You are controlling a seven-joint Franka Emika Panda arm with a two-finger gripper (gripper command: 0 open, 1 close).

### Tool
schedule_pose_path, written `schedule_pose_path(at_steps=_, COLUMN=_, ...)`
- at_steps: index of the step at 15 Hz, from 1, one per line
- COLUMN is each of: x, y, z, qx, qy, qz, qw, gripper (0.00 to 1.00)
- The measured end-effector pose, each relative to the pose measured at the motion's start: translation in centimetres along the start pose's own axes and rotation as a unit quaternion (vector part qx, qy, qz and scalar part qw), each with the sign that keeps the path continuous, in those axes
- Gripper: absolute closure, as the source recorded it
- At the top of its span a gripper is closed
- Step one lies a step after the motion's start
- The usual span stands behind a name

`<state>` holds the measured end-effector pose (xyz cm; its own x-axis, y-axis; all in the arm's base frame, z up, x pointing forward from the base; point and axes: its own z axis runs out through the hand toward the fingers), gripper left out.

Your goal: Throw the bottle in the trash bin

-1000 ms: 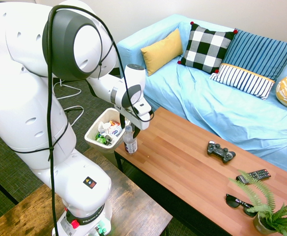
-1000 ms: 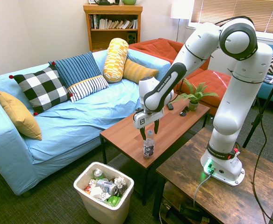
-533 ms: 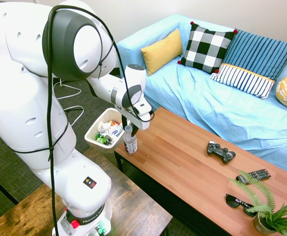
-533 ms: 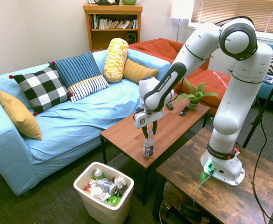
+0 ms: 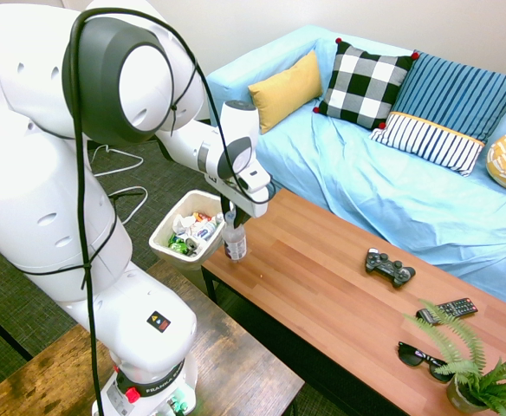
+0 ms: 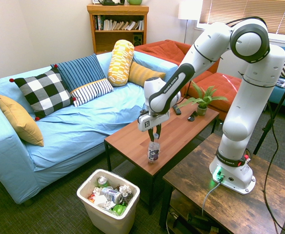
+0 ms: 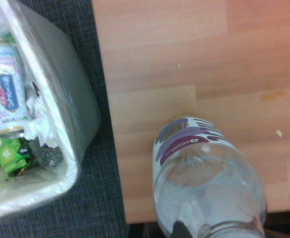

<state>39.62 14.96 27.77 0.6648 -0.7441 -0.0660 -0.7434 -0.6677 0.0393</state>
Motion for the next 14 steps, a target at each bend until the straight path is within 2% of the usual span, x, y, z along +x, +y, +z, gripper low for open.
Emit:
schedule_pose_path(at_steps=3, x=-4.4, y=-5.2, z=-5.0, qx=0.025, qy=0.052, qz=-0.040, qw=0.998, gripper=1.00)
schedule_pose_path(at_steps=5, x=-8.8, y=-9.0, z=-5.9, qx=0.029, qy=0.083, qz=-0.071, qw=0.994, gripper=1.00)
schedule_pose_path(at_steps=7, x=-12.9, y=-13.0, z=-4.7, qx=0.019, qy=0.102, qz=-0.098, qw=0.990, gripper=1.00)
schedule_pose_path(at_steps=12, x=-20.6, y=-21.8, z=2.4, qx=-0.017, qy=0.121, qz=-0.156, qw=0.980, gripper=1.00)
schedule_pose_path(at_steps=13, x=-21.0, y=-23.2, z=3.8, qx=-0.020, qy=0.123, qz=-0.161, qw=0.979, gripper=0.00)
schedule_pose_path(at_steps=14, x=-21.2, y=-24.3, z=5.0, qx=-0.023, qy=0.124, qz=-0.161, qw=0.979, gripper=0.00)
